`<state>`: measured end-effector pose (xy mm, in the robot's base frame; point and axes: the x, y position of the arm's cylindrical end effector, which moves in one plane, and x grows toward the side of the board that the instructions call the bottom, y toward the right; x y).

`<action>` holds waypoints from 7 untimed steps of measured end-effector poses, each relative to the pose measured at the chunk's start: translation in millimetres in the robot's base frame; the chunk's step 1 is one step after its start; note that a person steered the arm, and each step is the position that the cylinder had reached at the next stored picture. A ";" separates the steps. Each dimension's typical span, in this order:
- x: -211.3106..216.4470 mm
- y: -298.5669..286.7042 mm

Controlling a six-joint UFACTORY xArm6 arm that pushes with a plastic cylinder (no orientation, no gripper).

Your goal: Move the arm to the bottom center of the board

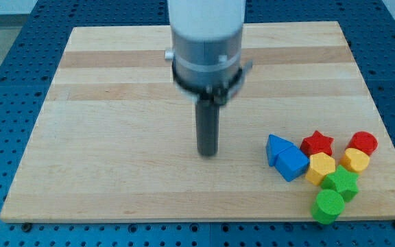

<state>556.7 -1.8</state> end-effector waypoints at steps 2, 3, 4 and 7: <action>62.3 0.0; 62.3 3.7; 62.3 3.7; -178.8 10.0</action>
